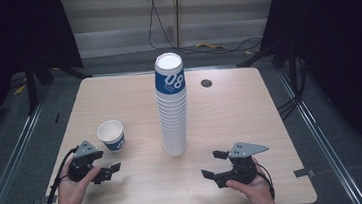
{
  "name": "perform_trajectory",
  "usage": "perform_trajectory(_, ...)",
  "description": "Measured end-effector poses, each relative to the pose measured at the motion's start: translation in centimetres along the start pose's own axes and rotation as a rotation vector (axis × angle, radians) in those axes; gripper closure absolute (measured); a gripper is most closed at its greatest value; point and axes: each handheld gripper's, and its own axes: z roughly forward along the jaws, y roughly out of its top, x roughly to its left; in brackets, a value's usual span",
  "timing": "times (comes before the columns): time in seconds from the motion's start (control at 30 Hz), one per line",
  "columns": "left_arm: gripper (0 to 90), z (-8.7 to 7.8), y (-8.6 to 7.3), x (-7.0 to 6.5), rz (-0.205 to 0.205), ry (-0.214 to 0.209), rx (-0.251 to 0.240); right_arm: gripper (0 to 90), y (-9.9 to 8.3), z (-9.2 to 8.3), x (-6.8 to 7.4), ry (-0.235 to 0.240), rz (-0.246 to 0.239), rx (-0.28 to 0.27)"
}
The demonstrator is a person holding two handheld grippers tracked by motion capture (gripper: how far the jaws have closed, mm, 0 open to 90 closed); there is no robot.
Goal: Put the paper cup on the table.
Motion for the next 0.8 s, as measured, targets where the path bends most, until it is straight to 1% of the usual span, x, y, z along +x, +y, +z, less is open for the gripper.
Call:
perform_trajectory(0.07, 16.2, -0.2, -0.1, -0.6, 0.017, -0.004, -0.03, 20.6, 0.0, 0.0, -0.1, -0.005, 0.001, -0.002)
perform_trajectory(0.13, 16.2, -0.4, -0.1, -1.0, 0.026, -0.04, -0.073, 20.4, -0.1, 0.1, -0.2, -0.004, 0.002, -0.01)
perform_trajectory(0.17, 16.2, -0.5, -0.1, -1.2, 0.03, -0.043, -0.09, 20.4, -0.1, 0.1, -0.2, -0.004, 0.002, -0.01)
perform_trajectory(0.2, 16.2, -0.6, 0.0, -1.6, 0.022, -0.062, -0.113, 19.6, -0.1, 0.2, -0.2, -0.01, 0.007, -0.009)
perform_trajectory(0.23, 16.2, -0.6, 0.0, -1.6, 0.022, -0.062, -0.113, 19.6, -0.1, 0.2, -0.2, -0.01, 0.007, -0.009)
perform_trajectory(0.27, 16.2, -0.7, -0.1, -1.8, 0.0, -0.082, -0.133, 19.3, -0.2, 0.3, -0.2, -0.013, 0.006, -0.01)
perform_trajectory(0.3, 16.2, -0.8, -0.1, -2.1, -0.012, -0.093, -0.149, 19.2, -0.2, 0.4, -0.1, -0.008, 0.006, -0.013)
perform_trajectory(0.33, 16.2, -0.8, -0.2, -2.4, -0.008, -0.098, -0.157, 19.2, -0.2, 0.4, -0.1, -0.008, 0.006, -0.013)
perform_trajectory(0.4, 16.2, -0.7, -0.3, -3.3, 0.003, -0.098, -0.155, 18.8, -0.2, 0.5, 0.0, -0.011, 0.009, -0.018)
perform_trajectory(0.47, 16.2, -0.5, -0.4, -4.1, 0.003, -0.116, -0.15, 18.4, -0.3, 0.8, 0.1, -0.009, 0.014, -0.026)
perform_trajectory(0.53, 16.2, -0.6, -0.4, -5.0, 0.005, -0.135, -0.173, 18.2, -0.3, 0.8, 0.1, -0.009, 0.016, -0.023)
perform_trajectory(0.57, 16.2, -0.6, -0.3, -5.4, 0.012, -0.142, -0.183, 18.1, -0.3, 0.8, 0.2, -0.005, 0.02, -0.022)
perform_trajectory(0.63, 16.2, -0.5, -0.1, -6.2, 0.023, -0.156, -0.174, 18.1, -0.4, 0.9, 0.3, -0.002, 0.011, -0.015)
perform_trajectory(0.7, 15.9, -0.3, 0.1, -7.1, 0.021, -0.172, -0.171, 17.7, -0.5, 0.8, 0.3, -0.002, 0.019, -0.013)
perform_trajectory(0.77, 15.9, -0.1, 0.2, -7.6, 0.02, -0.189, -0.169, 17.6, -0.6, 0.8, 0.3, -0.011, 0.014, -0.003)
perform_trajectory(0.8, 15.9, 0.3, 0.2, -8.1, 0.025, -0.185, -0.156, 17.6, -0.7, 0.7, 0.3, -0.012, 0.012, -0.005)
